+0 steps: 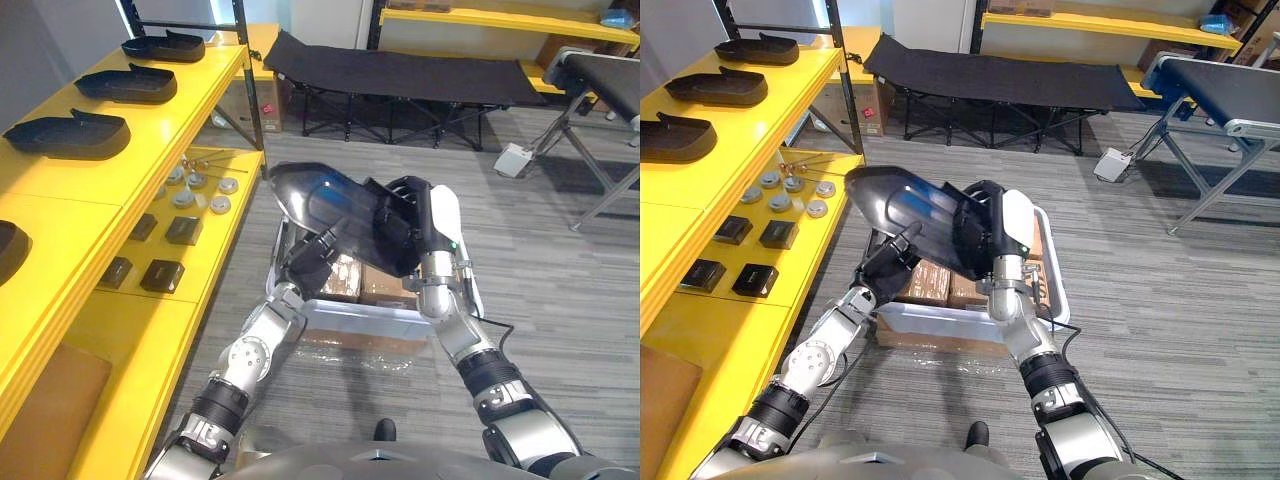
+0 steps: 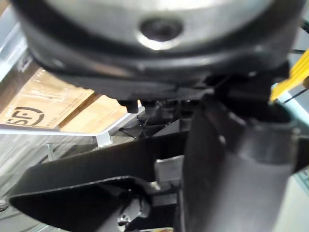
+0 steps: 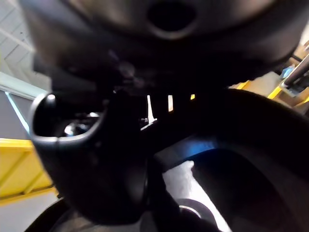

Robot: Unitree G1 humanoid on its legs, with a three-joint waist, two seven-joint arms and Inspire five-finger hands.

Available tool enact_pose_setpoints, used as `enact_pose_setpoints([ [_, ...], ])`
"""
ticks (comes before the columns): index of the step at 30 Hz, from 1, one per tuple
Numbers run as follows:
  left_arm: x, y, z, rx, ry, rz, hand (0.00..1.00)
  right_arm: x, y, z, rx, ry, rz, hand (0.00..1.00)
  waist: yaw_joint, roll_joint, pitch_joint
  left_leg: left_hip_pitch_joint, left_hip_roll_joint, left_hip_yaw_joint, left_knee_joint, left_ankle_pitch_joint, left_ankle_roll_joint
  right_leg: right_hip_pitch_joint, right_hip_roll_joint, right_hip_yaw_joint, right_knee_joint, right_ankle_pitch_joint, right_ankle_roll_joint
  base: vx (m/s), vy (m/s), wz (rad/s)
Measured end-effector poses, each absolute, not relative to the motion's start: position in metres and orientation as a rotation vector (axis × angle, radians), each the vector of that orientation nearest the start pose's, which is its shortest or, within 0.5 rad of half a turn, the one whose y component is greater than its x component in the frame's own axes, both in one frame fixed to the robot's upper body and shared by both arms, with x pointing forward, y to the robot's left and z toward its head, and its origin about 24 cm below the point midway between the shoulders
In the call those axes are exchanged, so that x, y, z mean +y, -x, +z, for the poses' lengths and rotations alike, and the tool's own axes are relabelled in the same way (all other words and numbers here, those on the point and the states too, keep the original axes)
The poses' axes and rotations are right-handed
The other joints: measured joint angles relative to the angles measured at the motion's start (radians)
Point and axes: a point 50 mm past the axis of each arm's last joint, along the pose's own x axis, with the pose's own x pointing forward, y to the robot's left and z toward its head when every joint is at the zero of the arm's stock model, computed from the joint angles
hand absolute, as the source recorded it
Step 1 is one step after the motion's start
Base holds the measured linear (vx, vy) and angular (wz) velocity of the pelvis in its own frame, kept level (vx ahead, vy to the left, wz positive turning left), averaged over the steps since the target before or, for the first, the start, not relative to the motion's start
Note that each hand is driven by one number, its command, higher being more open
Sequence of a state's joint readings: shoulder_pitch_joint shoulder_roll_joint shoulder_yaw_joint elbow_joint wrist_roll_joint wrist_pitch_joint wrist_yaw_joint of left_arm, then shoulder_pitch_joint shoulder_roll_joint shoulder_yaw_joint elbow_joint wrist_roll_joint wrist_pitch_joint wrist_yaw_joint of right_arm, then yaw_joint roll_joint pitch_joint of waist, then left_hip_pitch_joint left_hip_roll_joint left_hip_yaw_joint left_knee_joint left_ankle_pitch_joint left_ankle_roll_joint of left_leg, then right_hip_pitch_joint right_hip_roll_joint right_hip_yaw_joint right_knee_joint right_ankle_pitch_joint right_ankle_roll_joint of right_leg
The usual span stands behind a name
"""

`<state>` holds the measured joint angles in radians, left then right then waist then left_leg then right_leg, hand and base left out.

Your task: Walk over and take three plastic housings, then place them on the shelf

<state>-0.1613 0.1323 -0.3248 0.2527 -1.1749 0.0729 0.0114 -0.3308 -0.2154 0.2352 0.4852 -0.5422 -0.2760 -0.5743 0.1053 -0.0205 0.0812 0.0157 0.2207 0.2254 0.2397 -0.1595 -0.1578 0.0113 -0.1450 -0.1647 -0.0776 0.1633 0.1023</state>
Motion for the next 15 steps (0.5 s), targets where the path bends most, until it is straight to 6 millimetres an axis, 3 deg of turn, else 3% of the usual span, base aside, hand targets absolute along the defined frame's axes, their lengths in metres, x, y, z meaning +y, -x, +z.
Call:
enact_pose_setpoints([
  [3,0.089,-0.266,0.006,0.38,0.946,-0.241,1.0,-0.132,-0.301,0.05,-0.368,0.704,-0.132,0.0,0.001,0.001,-0.002,0.0,0.0,0.0,0.0,0.002,0.0,0.0,0.0,0.0,0.0,0.0,0.0,-0.04,0.006,-0.01],
  [4,0.089,-0.266,0.006,0.377,0.945,-0.236,0.0,-0.131,-0.301,0.05,-0.362,0.695,-0.126,0.0,0.001,0.0,-0.002,0.0,0.0,0.0,0.0,0.002,0.0,0.0,0.0,0.0,0.0,0.0,0.0,-0.03,0.007,-0.01],
  [15,0.103,-0.272,0.015,0.199,0.97,-0.021,0.0,-0.097,-0.293,0.041,-0.314,0.526,-0.039,0.0,-0.022,0.002,-0.029,0.006,-0.001,0.011,-0.015,0.008,-0.001,-0.009,0.0,0.004,-0.001,0.001,0.001,0.0,0.002,-0.01],
])
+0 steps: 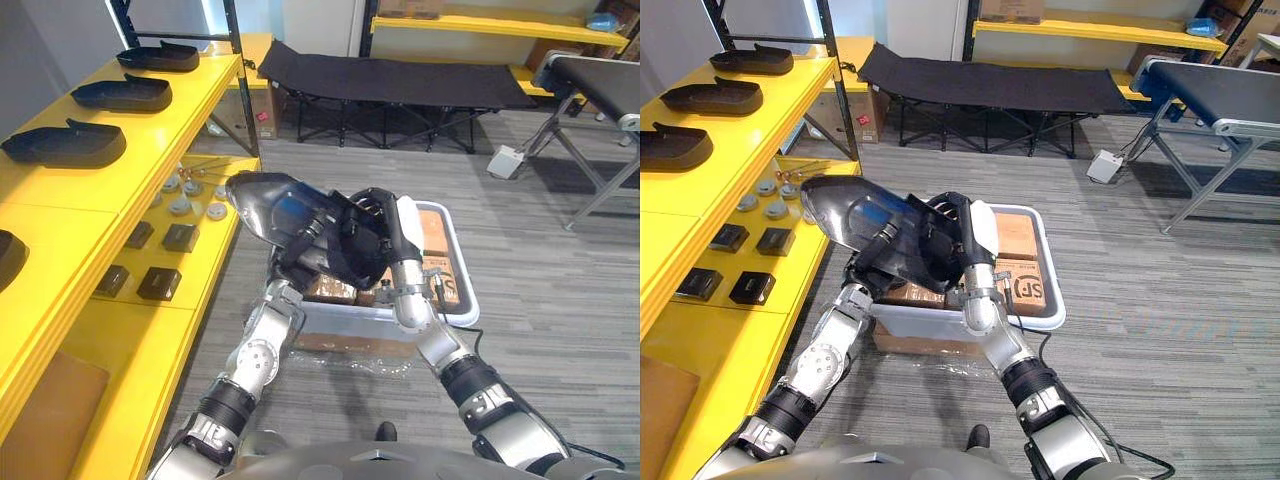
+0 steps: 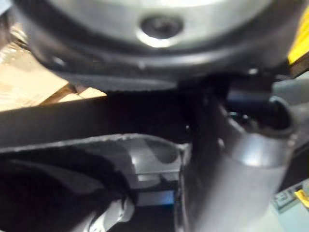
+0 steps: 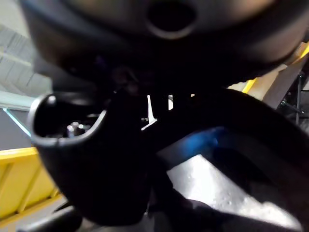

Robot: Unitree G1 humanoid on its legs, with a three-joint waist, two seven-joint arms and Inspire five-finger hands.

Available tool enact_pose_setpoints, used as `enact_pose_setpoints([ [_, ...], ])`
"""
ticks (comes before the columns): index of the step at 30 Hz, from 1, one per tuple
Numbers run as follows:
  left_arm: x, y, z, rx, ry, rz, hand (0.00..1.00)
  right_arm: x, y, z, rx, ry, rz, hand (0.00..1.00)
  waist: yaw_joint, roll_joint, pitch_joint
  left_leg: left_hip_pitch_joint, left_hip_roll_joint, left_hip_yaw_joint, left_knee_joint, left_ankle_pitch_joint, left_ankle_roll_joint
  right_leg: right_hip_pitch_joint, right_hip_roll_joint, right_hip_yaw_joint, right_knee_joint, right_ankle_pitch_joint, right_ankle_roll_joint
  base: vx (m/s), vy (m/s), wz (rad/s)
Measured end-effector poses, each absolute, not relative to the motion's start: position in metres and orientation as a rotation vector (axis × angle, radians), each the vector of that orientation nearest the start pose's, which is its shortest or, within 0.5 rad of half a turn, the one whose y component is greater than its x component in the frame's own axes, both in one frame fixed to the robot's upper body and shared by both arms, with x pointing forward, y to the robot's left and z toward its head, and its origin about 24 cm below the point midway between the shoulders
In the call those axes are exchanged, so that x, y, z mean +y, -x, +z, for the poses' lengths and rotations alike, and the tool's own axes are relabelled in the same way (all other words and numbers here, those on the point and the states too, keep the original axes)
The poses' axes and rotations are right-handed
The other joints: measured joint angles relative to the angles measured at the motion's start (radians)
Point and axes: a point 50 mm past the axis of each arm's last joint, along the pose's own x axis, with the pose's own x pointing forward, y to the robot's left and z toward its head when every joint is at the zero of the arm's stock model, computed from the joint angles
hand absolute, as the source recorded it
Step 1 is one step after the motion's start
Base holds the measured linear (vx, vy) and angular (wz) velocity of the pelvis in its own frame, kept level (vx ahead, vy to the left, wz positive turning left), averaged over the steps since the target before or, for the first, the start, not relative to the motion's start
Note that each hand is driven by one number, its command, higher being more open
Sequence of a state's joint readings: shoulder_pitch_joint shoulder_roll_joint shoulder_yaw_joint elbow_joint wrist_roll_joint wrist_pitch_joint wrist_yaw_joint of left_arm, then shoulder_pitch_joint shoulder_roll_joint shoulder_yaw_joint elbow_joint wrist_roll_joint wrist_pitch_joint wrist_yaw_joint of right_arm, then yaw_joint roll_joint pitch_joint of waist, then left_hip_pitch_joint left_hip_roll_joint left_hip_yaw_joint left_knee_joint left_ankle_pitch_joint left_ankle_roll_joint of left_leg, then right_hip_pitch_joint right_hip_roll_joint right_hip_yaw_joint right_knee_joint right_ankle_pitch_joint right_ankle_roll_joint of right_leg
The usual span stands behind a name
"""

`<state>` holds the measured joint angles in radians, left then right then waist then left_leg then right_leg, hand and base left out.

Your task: Walk over and take three plastic housings, then place them on the shelf

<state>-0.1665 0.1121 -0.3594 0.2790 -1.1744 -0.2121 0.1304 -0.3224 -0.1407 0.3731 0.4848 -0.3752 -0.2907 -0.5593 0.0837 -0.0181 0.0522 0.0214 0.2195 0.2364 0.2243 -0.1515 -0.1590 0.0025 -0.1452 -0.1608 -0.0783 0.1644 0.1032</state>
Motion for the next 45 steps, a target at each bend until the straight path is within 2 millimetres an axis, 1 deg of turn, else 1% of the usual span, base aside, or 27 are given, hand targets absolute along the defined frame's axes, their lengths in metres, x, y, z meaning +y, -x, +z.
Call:
enact_pose_setpoints([
  [2,0.108,-0.272,0.01,0.194,0.966,0.039,0.0,-0.089,-0.291,0.04,-0.319,0.517,-0.025,0.0,-0.005,0.0,-0.008,0.004,0.0,0.003,-0.004,0.001,0.0,0.0,0.0,0.001,0.0,0.0,0.0,0.0,0.004,-0.02],
  [5,0.108,-0.272,0.011,0.174,0.898,0.055,0.0,-0.087,-0.289,0.038,-0.308,0.501,-0.028,0.0,-0.005,0.0,-0.008,0.004,-0.001,0.004,-0.004,0.001,0.001,0.0,-0.001,0.001,0.0,0.0,0.0,0.0,0.0,0.0],
  [9,0.107,-0.272,0.013,0.159,0.867,0.059,0.0,-0.086,-0.287,0.037,-0.3,0.478,-0.04,0.0,-0.007,0.0,-0.009,0.009,-0.002,0.006,-0.013,0.006,0.0,0.0,-0.001,0.001,0.0,0.0,0.0,0.0,0.0,0.0],
  [10,0.107,-0.272,0.013,0.158,0.863,0.058,0.0,-0.085,-0.286,0.036,-0.296,0.47,-0.04,1.0,-0.006,0.0,-0.009,0.017,-0.003,0.01,-0.024,0.012,-0.002,0.0,-0.001,0.002,0.0,0.0,0.0,-0.02,-0.004,-0.05],
  [15,0.107,-0.273,0.014,0.15,0.854,0.051,0.0,-0.086,-0.282,0.034,-0.308,0.43,-0.037,1.0,-0.01,-0.001,-0.01,0.026,-0.003,0.016,-0.04,0.02,-0.003,-0.002,0.0,0.002,-0.001,0.0,0.0,-0.01,-0.002,-0.02],
  [17,0.108,-0.277,0.019,0.117,0.849,0.085,0.0,-0.085,-0.275,0.027,-0.281,0.396,-0.033,1.0,-0.007,-0.004,-0.012,0.026,-0.003,0.016,-0.041,0.02,-0.003,-0.001,0.0,0.002,-0.001,0.0,0.0,0.0,0.0,0.0],
  [18,0.109,-0.278,0.022,0.106,0.832,0.089,0.0,-0.085,-0.273,0.025,-0.273,0.391,-0.03,1.0,-0.006,-0.004,-0.012,0.026,-0.003,0.016,-0.042,0.02,-0.003,-0.001,0.0,0.001,-0.001,0.0,0.0,0.0,0.0,0.0],
  [19,0.113,-0.28,0.026,0.076,0.763,0.088,0.0,-0.085,-0.272,0.024,-0.261,0.375,-0.031,1.0,-0.007,-0.004,-0.012,0.026,-0.003,0.016,-0.042,0.021,-0.003,-0.001,0.0,0.001,-0.001,0.0,0.0,0.0,0.0,0.0],
  [20,0.114,-0.28,0.029,0.061,0.736,0.088,0.0,-0.085,-0.271,0.024,-0.256,0.368,-0.032,1.0,-0.006,-0.004,-0.012,0.026,-0.003,0.016,-0.043,0.021,-0.003,-0.001,0.0,0.001,-0.001,0.0,0.0,0.0,0.0,0.0],
  [21,0.115,-0.281,0.036,0.027,0.697,0.09,0.0,-0.086,-0.269,0.025,-0.256,0.346,-0.038,1.0,-0.004,-0.005,-0.013,0.027,-0.003,0.015,-0.047,0.023,-0.003,-0.001,0.0,0.0,-0.001,0.001,0.0,-0.01,0.005,0.03],
  [23,0.132,-0.28,0.059,-0.107,0.582,0.128,0.0,-0.085,-0.265,0.041,-0.302,0.257,-0.044,1.0,-0.004,-0.006,-0.013,0.035,-0.005,0.018,-0.061,0.03,-0.004,-0.001,0.001,0.001,-0.001,0.001,0.0,0.0,0.001,-0.02],
  [24,0.137,-0.279,0.063,-0.133,0.557,0.141,0.0,-0.086,-0.264,0.044,-0.311,0.24,-0.047,1.0,-0.004,-0.006,-0.013,0.039,-0.005,0.021,-0.064,0.03,-0.004,-0.001,0.001,0.001,-0.001,0.001,0.0,-0.01,0.003,-0.09],
  [26,0.158,-0.267,0.072,-0.217,0.469,0.204,0.0,-0.099,-0.262,0.055,-0.331,0.155,-0.078,1.0,-0.004,-0.005,-0.018,0.044,-0.006,0.027,-0.072,0.03,-0.004,-0.001,0.002,0.001,-0.001,0.001,0.0,-0.01,0.007,-0.05],
  [28,0.174,-0.259,0.071,-0.238,0.384,0.248,0.0,-0.11,-0.261,0.057,-0.317,0.075,-0.071,1.0,-0.003,-0.004,-0.021,0.044,-0.006,0.027,-0.074,0.03,-0.004,-0.002,0.002,0.001,-0.001,0.001,0.0,0.0,0.0,0.0],
  [30,0.199,-0.246,0.062,-0.214,0.225,0.302,0.0,-0.126,-0.261,0.052,-0.258,-0.04,-0.035,1.0,-0.002,-0.001,-0.023,0.049,-0.007,0.032,-0.08,0.031,-0.005,-0.002,0.002,0.001,-0.001,0.001,0.0,-0.02,0.009,-0.04],
  [32,0.212,-0.236,0.056,-0.183,0.142,0.327,0.0,-0.134,-0.258,0.046,-0.216,-0.098,-0.011,1.0,-0.001,0.0,-0.024,0.056,-0.008,0.035,-0.091,0.033,-0.005,-0.002,0.002,0.001,-0.001,0.0,-0.001,-0.01,0.002,-0.02],
  [33,0.221,-0.228,0.051,-0.164,0.089,0.336,0.0,-0.139,-0.254,0.04,-0.183,-0.13,0.018,1.0,0.001,0.001,-0.023,0.055,-0.008,0.037,-0.093,0.033,-0.005,-0.004,0.002,0.001,-0.001,0.0,-0.001,-0.01,0.007,-0.03],
  [34,0.227,-0.22,0.047,-0.148,0.072,0.341,0.0,-0.145,-0.25,0.034,-0.156,-0.154,0.042,1.0,0.003,0.003,-0.023,0.055,-0.009,0.04,-0.094,0.033,-0.005,-0.006,0.002,0.002,-0.001,-0.001,-0.002,-0.01,0.01,-0.03],
  [37,0.239,-0.203,0.046,-0.14,0.059,0.33,0.0,-0.16,-0.237,0.025,-0.104,-0.206,0.062,1.0,0.013,0.012,-0.021,0.053,-0.009,0.046,-0.099,0.034,-0.006,-0.015,0.002,0.005,-0.001,-0.001,-0.002,-0.01,0.006,-0.07],
  [40,0.246,-0.193,0.051,-0.158,0.06,0.314,0.0,-0.173,-0.232,0.021,-0.078,-0.199,0.071,1.0,0.02,0.027,-0.022,0.054,-0.01,0.048,-0.106,0.036,-0.006,-0.019,0.002,0.005,-0.001,-0.001,-0.002,0.0,0.001,-0.01],
  [43,0.249,-0.19,0.054,-0.182,0.091,0.308,0.0,-0.176,-0.232,0.021,-0.072,-0.207,0.104,1.0,0.023,0.037,-0.026,0.054,-0.011,0.048,-0.106,0.036,-0.006,-0.02,0.002,0.005,-0.001,-0.001,-0.002,0.0,0.0,0.0],
  [45,0.253,-0.187,0.056,-0.199,0.123,0.308,0.0,-0.173,-0.232,0.021,-0.064,-0.211,0.17,1.0,0.028,0.04,-0.028,0.049,-0.011,0.043,-0.106,0.033,-0.001,-0.019,0.002,-0.003,-0.002,-0.002,-0.003,-0.02,0.004,0.05],
])
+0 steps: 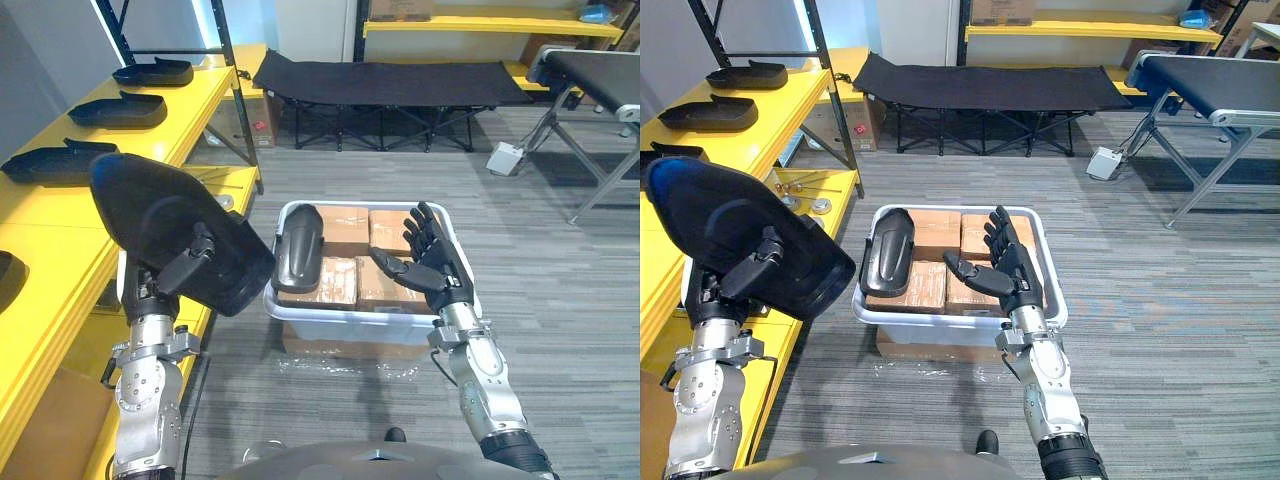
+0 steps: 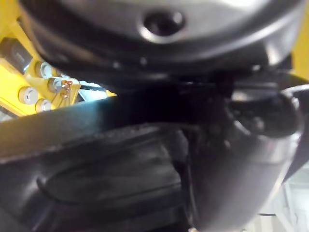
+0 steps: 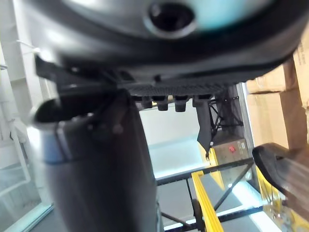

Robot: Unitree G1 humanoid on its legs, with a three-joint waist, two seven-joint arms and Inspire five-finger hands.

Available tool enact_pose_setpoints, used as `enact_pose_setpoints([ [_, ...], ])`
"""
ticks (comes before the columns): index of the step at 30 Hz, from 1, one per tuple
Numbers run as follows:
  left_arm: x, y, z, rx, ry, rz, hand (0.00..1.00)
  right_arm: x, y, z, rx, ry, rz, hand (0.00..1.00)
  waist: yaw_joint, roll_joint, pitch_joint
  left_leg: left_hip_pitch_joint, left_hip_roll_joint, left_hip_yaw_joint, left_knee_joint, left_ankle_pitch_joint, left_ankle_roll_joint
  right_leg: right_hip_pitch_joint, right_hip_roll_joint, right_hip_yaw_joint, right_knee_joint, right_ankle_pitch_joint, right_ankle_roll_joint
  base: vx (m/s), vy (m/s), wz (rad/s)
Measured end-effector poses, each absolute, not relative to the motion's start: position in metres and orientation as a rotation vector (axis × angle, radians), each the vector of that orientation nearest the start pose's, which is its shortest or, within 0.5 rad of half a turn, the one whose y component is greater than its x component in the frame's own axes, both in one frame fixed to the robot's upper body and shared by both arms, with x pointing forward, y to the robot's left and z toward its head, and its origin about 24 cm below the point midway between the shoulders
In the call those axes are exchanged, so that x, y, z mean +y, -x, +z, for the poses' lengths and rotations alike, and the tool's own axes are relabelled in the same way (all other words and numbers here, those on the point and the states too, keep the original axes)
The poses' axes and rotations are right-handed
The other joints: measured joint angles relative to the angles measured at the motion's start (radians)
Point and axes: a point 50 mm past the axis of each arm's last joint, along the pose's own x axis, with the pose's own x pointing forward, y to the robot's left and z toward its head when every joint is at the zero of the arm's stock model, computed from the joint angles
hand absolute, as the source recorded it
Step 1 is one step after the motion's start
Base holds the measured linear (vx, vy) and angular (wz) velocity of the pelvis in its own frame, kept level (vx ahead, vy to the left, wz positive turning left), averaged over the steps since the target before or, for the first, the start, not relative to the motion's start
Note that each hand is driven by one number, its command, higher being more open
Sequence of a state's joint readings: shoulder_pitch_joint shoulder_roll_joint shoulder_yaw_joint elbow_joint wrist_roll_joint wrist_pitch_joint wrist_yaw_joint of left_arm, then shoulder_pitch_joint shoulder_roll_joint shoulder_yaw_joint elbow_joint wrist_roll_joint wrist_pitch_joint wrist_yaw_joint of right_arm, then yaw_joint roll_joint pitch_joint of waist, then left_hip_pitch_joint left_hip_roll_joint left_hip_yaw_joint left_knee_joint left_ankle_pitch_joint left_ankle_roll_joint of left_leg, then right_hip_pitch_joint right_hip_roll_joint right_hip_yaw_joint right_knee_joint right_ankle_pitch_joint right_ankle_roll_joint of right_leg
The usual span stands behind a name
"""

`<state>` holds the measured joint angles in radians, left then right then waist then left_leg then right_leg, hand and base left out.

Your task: Walk over and take three plastic housings, then place them on the shelf

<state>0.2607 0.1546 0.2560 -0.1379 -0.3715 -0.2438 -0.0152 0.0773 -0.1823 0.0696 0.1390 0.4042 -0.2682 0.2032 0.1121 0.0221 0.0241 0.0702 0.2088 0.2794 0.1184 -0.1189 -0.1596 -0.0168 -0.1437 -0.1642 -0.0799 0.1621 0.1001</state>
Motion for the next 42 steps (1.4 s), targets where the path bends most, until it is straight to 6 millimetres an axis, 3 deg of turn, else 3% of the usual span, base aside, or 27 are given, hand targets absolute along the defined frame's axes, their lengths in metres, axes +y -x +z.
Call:
enact_pose_setpoints([
  [2,0.252,-0.182,0.059,-0.215,0.144,0.311,0.0,-0.168,-0.232,0.019,-0.054,-0.229,0.22,1.0,0.007,0.0,0.0,-0.018,0.0,-0.022,0.002,0.001,0.003,0.0,-0.003,-0.029,-0.001,-0.002,-0.003,-0.03,-0.005,0.29],
  [6,0.247,-0.177,0.068,-0.268,0.172,0.325,0.0,-0.153,-0.233,0.018,-0.027,-0.256,0.326,1.0,0.064,0.003,0.0,-0.067,-0.01,-0.113,0.002,0.022,0.007,0.01,-0.012,-0.126,0.0,-0.004,-0.005,-0.01,-0.008,0.61],
  [11,0.256,-0.159,0.074,-0.278,0.148,0.405,0.0,-0.125,-0.24,0.019,-0.026,-0.262,0.485,1.0,0.131,0.01,-0.002,-0.099,-0.036,-0.244,0.001,0.039,0.015,0.072,-0.032,-0.265,0.0,-0.011,0.0,-0.03,0.022,0.79],
  [16,0.277,-0.121,0.063,-0.211,0.119,0.585,0.0,-0.096,-0.252,0.028,-0.049,-0.245,0.592,1.0,0.218,0.003,-0.006,-0.124,-0.085,-0.341,0.001,0.047,0.021,0.114,-0.069,-0.357,0.0,-0.056,0.025,-0.03,0.043,0.59],
  [19,0.28,-0.103,0.057,-0.16,0.107,0.629,0.0,-0.088,-0.254,0.03,-0.046,-0.239,0.618,1.0,0.245,0.002,-0.006,-0.138,-0.095,-0.386,0.013,0.047,0.021,0.139,-0.07,-0.401,0.0,-0.069,0.025,0.02,0.014,0.41],
  [23,0.275,-0.1,0.053,-0.142,0.119,0.58,0.0,-0.085,-0.252,0.023,0.02,-0.235,0.589,1.0,0.243,-0.008,-0.023,-0.209,-0.113,-0.472,0.033,0.059,0.027,0.161,-0.063,-0.503,0.001,-0.088,0.034,0.04,-0.013,0.75],
  [26,0.264,-0.107,0.053,-0.149,0.128,0.46,0.0,-0.083,-0.248,0.016,0.07,-0.217,0.539,1.0,0.242,-0.017,-0.029,-0.222,-0.13,-0.55,-0.049,0.118,0.031,0.164,-0.071,-0.579,0.032,-0.12,0.039,0.07,-0.028,0.88],
  [29,0.257,-0.111,0.059,-0.176,0.123,0.38,0.0,-0.08,-0.247,0.013,0.08,-0.146,0.53,1.0,0.242,-0.005,-0.027,-0.216,-0.131,-0.578,-0.11,0.173,0.023,0.157,-0.081,-0.595,0.07,-0.14,0.043,0.03,-0.007,0.58],
  [32,0.247,-0.12,0.07,-0.224,0.113,0.271,0.0,-0.087,-0.246,0.01,0.092,-0.115,0.514,1.0,0.235,0.005,-0.029,-0.207,-0.152,-0.59,-0.127,0.202,0.027,0.159,-0.119,-0.584,0.15,-0.176,0.052,0.02,0.035,0.53],
  [35,0.233,-0.135,0.08,-0.269,0.087,0.073,0.0,-0.101,-0.24,0.002,0.122,-0.097,0.461,1.0,0.184,0.01,-0.029,-0.194,-0.191,-0.631,-0.124,0.219,0.049,0.155,-0.188,-0.496,0.337,-0.235,0.018,0.0,0.082,0.99],
  [36,0.228,-0.143,0.086,-0.291,0.062,-0.041,0.0,-0.104,-0.237,-0.002,0.138,-0.097,0.432,1.0,0.164,0.009,-0.027,-0.188,-0.195,-0.632,-0.128,0.219,0.065,0.14,-0.201,-0.413,0.414,-0.24,0.011,-0.01,0.039,0.81],
  [38,0.226,-0.149,0.093,-0.316,0.041,-0.133,0.0,-0.103,-0.235,-0.003,0.145,-0.102,0.43,1.0,0.133,0.013,-0.021,-0.189,-0.179,-0.566,-0.148,0.224,0.082,0.143,-0.203,-0.373,0.44,-0.245,0.005,-0.05,-0.002,0.63],
  [39,0.226,-0.153,0.097,-0.333,0.028,-0.154,0.0,-0.103,-0.236,-0.002,0.138,-0.1,0.436,1.0,0.121,0.004,-0.021,-0.186,-0.161,-0.485,-0.166,0.245,0.099,0.143,-0.202,-0.361,0.429,-0.255,0.009,-0.05,-0.032,0.15],
  [42,0.227,-0.155,0.1,-0.37,0.076,-0.15,0.0,-0.101,-0.243,0.008,0.096,-0.089,0.474,1.0,0.129,-0.006,-0.009,-0.197,-0.159,-0.437,-0.17,0.282,0.08,0.156,-0.189,-0.324,0.334,-0.286,0.043,-0.03,-0.061,-0.21],
])
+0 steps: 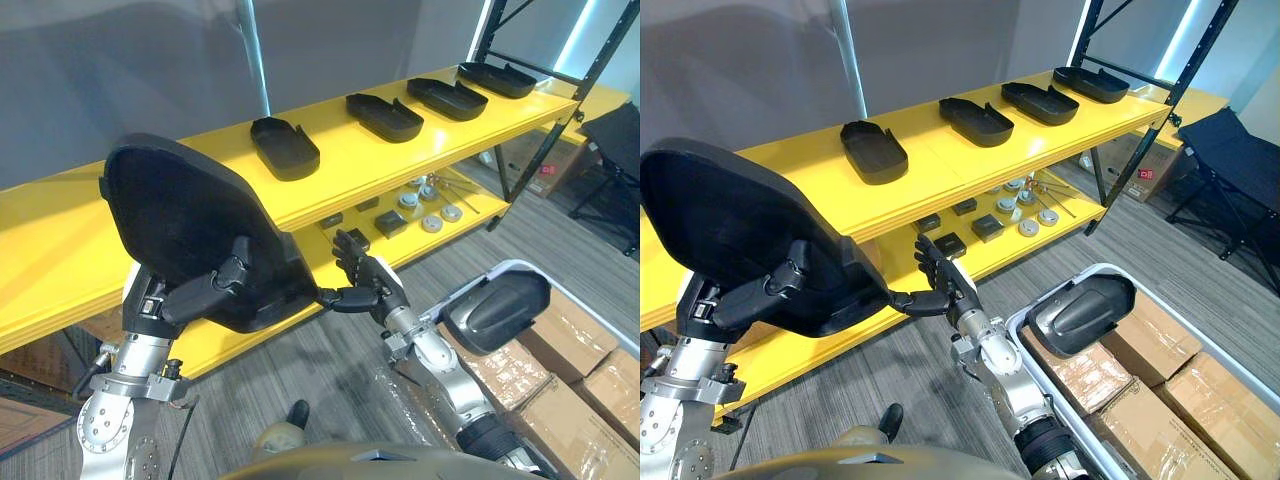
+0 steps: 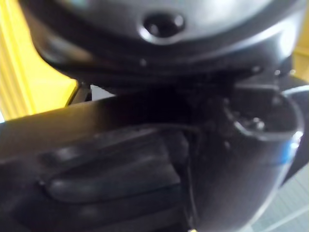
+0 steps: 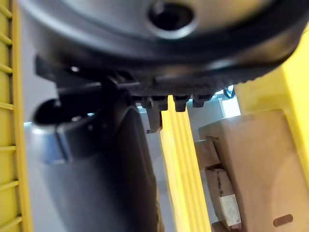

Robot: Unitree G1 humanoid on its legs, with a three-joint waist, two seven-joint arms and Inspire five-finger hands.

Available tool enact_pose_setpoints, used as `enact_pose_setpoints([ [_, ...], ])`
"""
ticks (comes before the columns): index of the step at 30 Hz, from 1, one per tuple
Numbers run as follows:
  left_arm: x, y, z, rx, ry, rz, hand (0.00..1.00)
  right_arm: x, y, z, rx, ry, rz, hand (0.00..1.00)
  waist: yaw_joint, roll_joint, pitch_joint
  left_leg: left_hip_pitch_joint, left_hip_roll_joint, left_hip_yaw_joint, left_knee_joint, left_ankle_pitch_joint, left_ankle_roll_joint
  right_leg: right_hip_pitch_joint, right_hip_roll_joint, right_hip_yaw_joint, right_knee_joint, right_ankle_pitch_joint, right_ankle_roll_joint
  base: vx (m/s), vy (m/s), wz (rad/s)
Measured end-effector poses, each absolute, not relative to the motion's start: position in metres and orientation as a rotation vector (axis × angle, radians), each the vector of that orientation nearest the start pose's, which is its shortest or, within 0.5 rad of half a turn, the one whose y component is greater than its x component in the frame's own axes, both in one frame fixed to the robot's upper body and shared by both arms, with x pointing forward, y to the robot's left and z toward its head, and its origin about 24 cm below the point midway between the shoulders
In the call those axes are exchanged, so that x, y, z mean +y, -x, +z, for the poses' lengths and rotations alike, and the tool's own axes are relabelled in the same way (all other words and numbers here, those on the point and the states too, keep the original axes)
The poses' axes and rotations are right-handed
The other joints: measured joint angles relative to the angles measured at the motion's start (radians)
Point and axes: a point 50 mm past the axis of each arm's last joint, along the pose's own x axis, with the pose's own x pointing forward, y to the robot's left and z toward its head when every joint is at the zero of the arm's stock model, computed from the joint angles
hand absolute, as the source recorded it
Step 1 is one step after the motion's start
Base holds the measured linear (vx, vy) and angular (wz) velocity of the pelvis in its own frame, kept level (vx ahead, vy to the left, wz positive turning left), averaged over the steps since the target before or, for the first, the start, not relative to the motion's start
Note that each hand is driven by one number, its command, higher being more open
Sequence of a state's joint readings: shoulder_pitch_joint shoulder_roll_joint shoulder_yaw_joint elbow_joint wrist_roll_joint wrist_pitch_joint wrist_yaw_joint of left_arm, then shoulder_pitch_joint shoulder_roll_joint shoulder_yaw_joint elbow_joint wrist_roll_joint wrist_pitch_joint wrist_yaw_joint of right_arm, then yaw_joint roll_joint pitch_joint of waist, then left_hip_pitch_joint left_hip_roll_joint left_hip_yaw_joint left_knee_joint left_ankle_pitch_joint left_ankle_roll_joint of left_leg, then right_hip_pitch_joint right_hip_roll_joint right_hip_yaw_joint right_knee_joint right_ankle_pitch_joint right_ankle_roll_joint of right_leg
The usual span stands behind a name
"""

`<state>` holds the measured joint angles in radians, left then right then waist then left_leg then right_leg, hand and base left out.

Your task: Walk over and take three plastic housings, then place them on the shelf

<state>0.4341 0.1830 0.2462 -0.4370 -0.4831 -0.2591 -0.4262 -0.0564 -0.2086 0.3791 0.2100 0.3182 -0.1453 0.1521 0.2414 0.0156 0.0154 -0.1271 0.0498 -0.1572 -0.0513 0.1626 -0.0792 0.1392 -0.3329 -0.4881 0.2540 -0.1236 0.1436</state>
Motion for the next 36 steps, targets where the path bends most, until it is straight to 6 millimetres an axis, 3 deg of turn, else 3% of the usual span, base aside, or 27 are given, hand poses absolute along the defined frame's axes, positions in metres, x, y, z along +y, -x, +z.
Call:
enact_pose_setpoints([
  [2,0.226,-0.156,0.101,-0.388,0.105,-0.145,0.0,-0.104,-0.246,0.017,0.06,-0.069,0.486,1.0,-0.001,0.018,0.024,-0.008,0.007,0.008,-0.004,0.014,-0.01,0.003,0.014,0.0,-0.04,-0.023,0.002,-0.1,-0.085,-0.18],
  [4,0.226,-0.156,0.101,-0.389,0.111,-0.14,0.0,-0.106,-0.249,0.021,0.041,-0.045,0.499,1.0,-0.002,0.026,0.039,-0.014,0.016,0.013,-0.01,0.028,-0.02,0.006,0.025,-0.001,-0.067,-0.052,0.047,-0.11,-0.093,-0.09],
  [6,0.225,-0.155,0.099,-0.386,0.12,-0.137,0.0,-0.11,-0.251,0.022,0.035,-0.039,0.491,1.0,-0.012,0.037,0.054,-0.021,0.044,0.016,-0.017,0.031,-0.02,0.001,0.047,-0.015,-0.067,-0.055,0.044,-0.15,-0.096,0.11],
  [10,0.225,-0.155,0.1,-0.398,0.114,-0.137,0.0,-0.114,-0.254,0.032,-0.026,-0.052,0.444,1.0,-0.005,0.013,0.07,-0.095,0.011,0.015,0.104,-0.005,-0.024,0.004,0.017,-0.057,-0.048,-0.064,0.039,-0.02,0.038,0.28],
  [12,0.226,-0.155,0.101,-0.4,0.111,-0.138,0.0,-0.114,-0.256,0.038,-0.075,-0.066,0.396,1.0,0.001,-0.017,0.091,-0.118,-0.054,0.004,0.184,-0.053,-0.01,0.028,-0.044,-0.086,0.018,-0.065,0.022,0.09,0.121,0.59],
  [14,0.227,-0.156,0.098,-0.389,0.109,-0.14,0.0,-0.12,-0.256,0.04,-0.094,-0.078,0.339,1.0,-0.002,-0.003,0.094,-0.127,-0.095,-0.039,0.248,-0.083,0.011,-0.026,-0.112,-0.067,0.237,-0.004,-0.066,0.07,0.176,0.8],
  [15,0.229,-0.156,0.099,-0.393,0.096,-0.136,0.0,-0.123,-0.257,0.042,-0.117,-0.084,0.323,1.0,-0.001,0.001,0.097,-0.117,-0.113,-0.059,0.261,-0.109,0.026,-0.081,-0.148,-0.027,0.363,0.079,-0.153,0.05,0.208,0.61],
  [16,0.233,-0.154,0.101,-0.4,0.082,-0.12,0.0,-0.123,-0.257,0.044,-0.138,-0.091,0.316,1.0,0.002,-0.001,0.1,-0.1,-0.123,-0.066,0.254,-0.116,0.037,-0.115,-0.166,0.013,0.433,0.166,-0.196,0.08,0.198,0.62],
  [17,0.238,-0.153,0.101,-0.403,0.07,-0.096,0.0,-0.123,-0.257,0.047,-0.159,-0.096,0.311,1.0,0.001,0.002,0.101,-0.083,-0.128,-0.073,0.246,-0.12,0.045,-0.136,-0.17,0.05,0.481,0.255,-0.189,0.18,0.18,0.5],
  [19,0.252,-0.15,0.1,-0.401,0.061,0.005,0.0,-0.116,-0.259,0.055,-0.225,-0.1,0.321,1.0,0.001,0.012,0.107,-0.049,-0.129,-0.103,0.229,-0.118,0.092,-0.211,-0.137,0.105,0.612,0.085,-0.135,0.18,0.137,0.37],
  [20,0.256,-0.149,0.099,-0.394,0.062,0.043,0.0,-0.114,-0.262,0.061,-0.258,-0.088,0.337,1.0,0.002,0.023,0.113,-0.026,-0.128,-0.111,0.219,-0.118,0.101,-0.227,-0.105,0.099,0.615,0.017,-0.122,0.13,0.126,0.2],
  [22,0.262,-0.149,0.097,-0.388,0.066,0.105,0.0,-0.115,-0.275,0.086,-0.38,-0.043,0.374,1.0,0.007,0.036,0.12,0.01,-0.129,-0.119,0.204,-0.124,0.115,-0.253,-0.008,0.077,0.476,-0.081,-0.101,0.1,0.115,0.16],
  [23,0.263,-0.15,0.098,-0.392,0.068,0.114,0.0,-0.115,-0.28,0.097,-0.424,-0.025,0.385,1.0,0.009,0.04,0.122,0.011,-0.129,-0.126,0.205,-0.125,0.116,-0.264,0.021,0.083,0.428,-0.09,-0.104,0.05,0.037,0.27],
  [25,0.26,-0.162,0.1,-0.424,0.087,0.094,0.0,-0.117,-0.299,0.144,-0.604,0.047,0.392,1.0,0.001,0.063,0.133,0.012,-0.131,-0.18,0.204,-0.126,0.114,-0.291,0.127,0.126,0.249,-0.09,-0.105,0.04,-0.043,0.56],
  [28,0.258,-0.171,0.101,-0.448,0.096,0.06,0.0,-0.118,-0.308,0.181,-0.74,0.062,0.359,1.0,0.0,0.062,0.132,0.015,-0.155,-0.234,0.2,-0.135,0.098,-0.288,0.169,0.211,0.131,-0.083,-0.102,0.04,-0.152,0.8],
  [29,0.258,-0.173,0.102,-0.455,0.097,0.048,0.0,-0.119,-0.308,0.193,-0.79,0.05,0.333,1.0,0.001,0.048,0.129,0.018,-0.176,-0.263,0.195,-0.138,0.091,-0.262,0.178,0.243,0.081,-0.086,-0.105,0.09,-0.23,1.1],
  [31,0.258,-0.171,0.099,-0.448,0.106,0.021,0.0,-0.125,-0.306,0.2,-0.823,0.045,0.293,1.0,-0.002,0.055,0.125,0.042,-0.178,-0.286,0.164,-0.137,0.088,-0.216,0.179,0.216,0.046,-0.069,-0.087,0.13,-0.241,1.34],
  [32,0.258,-0.167,0.099,-0.456,0.111,-0.003,0.0,-0.136,-0.306,0.202,-0.828,0.05,0.243,1.0,0.001,0.059,0.118,0.044,-0.146,-0.255,0.153,-0.126,0.074,-0.181,0.177,0.142,0.019,-0.039,-0.098,0.18,-0.191,1.14],
  [34,0.258,-0.163,0.099,-0.46,0.099,-0.013,0.0,-0.144,-0.305,0.199,-0.816,0.044,0.203,1.0,0.014,0.059,0.117,0.043,-0.129,-0.242,0.153,-0.126,0.063,-0.153,0.184,0.106,0.008,-0.037,-0.109,0.15,-0.123,0.76],
  [35,0.257,-0.159,0.1,-0.456,0.091,-0.021,0.0,-0.151,-0.304,0.192,-0.789,0.036,0.174,1.0,0.028,0.052,0.104,0.027,-0.104,-0.182,0.153,-0.13,0.071,-0.138,0.19,0.068,-0.015,-0.023,-0.115,0.19,-0.085,0.65],
  [36,0.256,-0.158,0.1,-0.454,0.088,-0.03,0.0,-0.157,-0.303,0.185,-0.757,0.035,0.153,1.0,0.028,0.044,0.093,0.0,-0.075,-0.084,0.161,-0.136,0.098,-0.131,0.191,0.038,-0.023,-0.018,-0.122,0.31,-0.107,0.87],
])
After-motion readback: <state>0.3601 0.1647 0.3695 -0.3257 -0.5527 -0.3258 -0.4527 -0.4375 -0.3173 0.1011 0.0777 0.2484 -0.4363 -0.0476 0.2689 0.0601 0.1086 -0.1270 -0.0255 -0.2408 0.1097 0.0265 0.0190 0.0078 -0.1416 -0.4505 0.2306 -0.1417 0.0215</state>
